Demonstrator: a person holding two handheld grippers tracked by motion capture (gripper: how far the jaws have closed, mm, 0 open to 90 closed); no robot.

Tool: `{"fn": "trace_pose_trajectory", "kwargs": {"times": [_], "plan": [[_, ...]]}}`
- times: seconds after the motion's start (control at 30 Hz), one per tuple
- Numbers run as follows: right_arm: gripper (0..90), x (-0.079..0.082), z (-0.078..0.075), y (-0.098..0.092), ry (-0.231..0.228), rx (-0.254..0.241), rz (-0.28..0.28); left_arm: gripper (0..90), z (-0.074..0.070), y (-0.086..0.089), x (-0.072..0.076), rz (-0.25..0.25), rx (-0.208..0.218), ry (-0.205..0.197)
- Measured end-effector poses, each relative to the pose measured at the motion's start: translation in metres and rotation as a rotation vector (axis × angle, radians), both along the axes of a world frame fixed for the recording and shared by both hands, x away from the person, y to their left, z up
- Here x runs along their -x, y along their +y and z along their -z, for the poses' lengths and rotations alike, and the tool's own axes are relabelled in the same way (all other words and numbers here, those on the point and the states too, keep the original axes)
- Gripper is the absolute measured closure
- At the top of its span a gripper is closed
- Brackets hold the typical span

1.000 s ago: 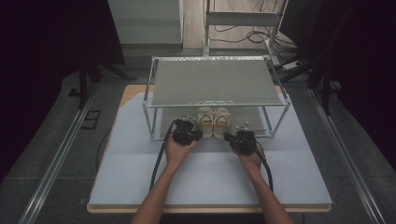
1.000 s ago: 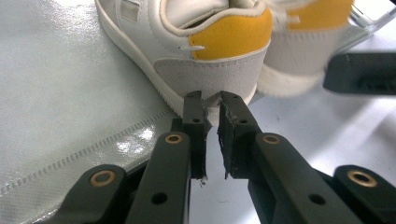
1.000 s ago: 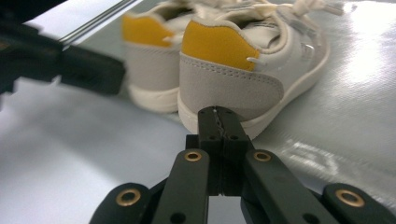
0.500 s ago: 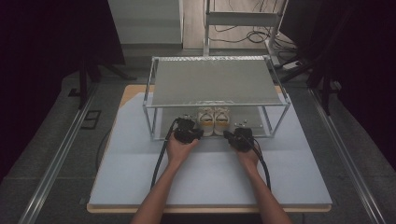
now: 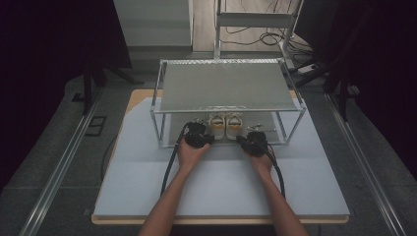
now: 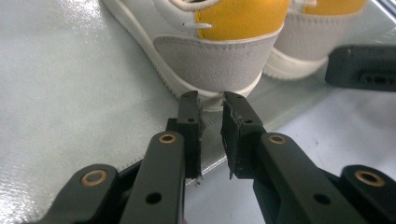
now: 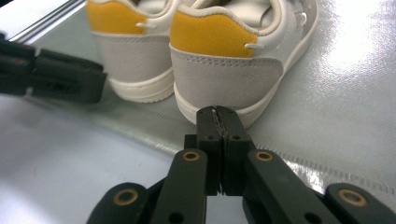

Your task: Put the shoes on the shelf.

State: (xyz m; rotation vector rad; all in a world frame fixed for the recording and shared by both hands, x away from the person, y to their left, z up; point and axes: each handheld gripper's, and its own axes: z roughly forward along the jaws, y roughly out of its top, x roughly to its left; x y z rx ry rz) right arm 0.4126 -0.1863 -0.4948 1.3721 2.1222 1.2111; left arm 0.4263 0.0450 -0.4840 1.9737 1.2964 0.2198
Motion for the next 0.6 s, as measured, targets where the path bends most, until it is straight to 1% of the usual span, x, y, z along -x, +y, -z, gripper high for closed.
{"fn": "trace_pose_trajectory", "kwargs": {"times": [0.07,0.17,0.27,0.3,0.33,0.37,0.43,0.5,0.53,0.57,0.6], "plan": [[87.4,-0.003,0.002,0.001,0.000,-0.003,0.000,76.9,0.000,0.000,0.000,0.001,0.004,0.001],[87.0,-0.002,0.002,0.002,-0.002,0.000,-0.001,76.3,-0.001,-0.001,0.001,0.003,0.013,0.003],[82.8,-0.001,0.001,0.001,0.000,-0.008,-0.002,73.9,-0.003,-0.001,0.006,0.012,0.023,-0.002],[81.2,0.000,0.001,0.001,-0.007,-0.004,-0.011,71.7,-0.004,0.001,0.008,0.021,0.017,-0.015],[80.4,0.002,-0.001,0.001,-0.013,0.000,-0.019,67.8,-0.006,0.004,0.010,0.040,-0.006,-0.040],[79.4,0.005,-0.002,0.001,-0.018,-0.003,-0.024,64.1,-0.008,0.007,0.012,0.055,-0.016,-0.059],[76.2,0.012,-0.005,-0.002,-0.038,-0.018,-0.033,60.0,-0.010,0.012,0.020,0.060,-0.009,-0.070],[72.4,0.018,-0.007,-0.004,-0.043,-0.017,-0.050,56.1,-0.012,0.017,0.027,0.060,-0.008,-0.082],[69.0,0.020,-0.008,-0.004,-0.052,-0.014,-0.051,53.8,-0.012,0.018,0.030,0.047,0.007,-0.072],[65.4,0.021,-0.008,-0.005,-0.054,-0.011,-0.053,51.4,-0.013,0.020,0.032,0.060,0.008,-0.067],[61.8,0.022,-0.009,-0.005,-0.055,-0.015,-0.053,49.2,-0.013,0.022,0.033,0.072,-0.003,-0.068]]}}
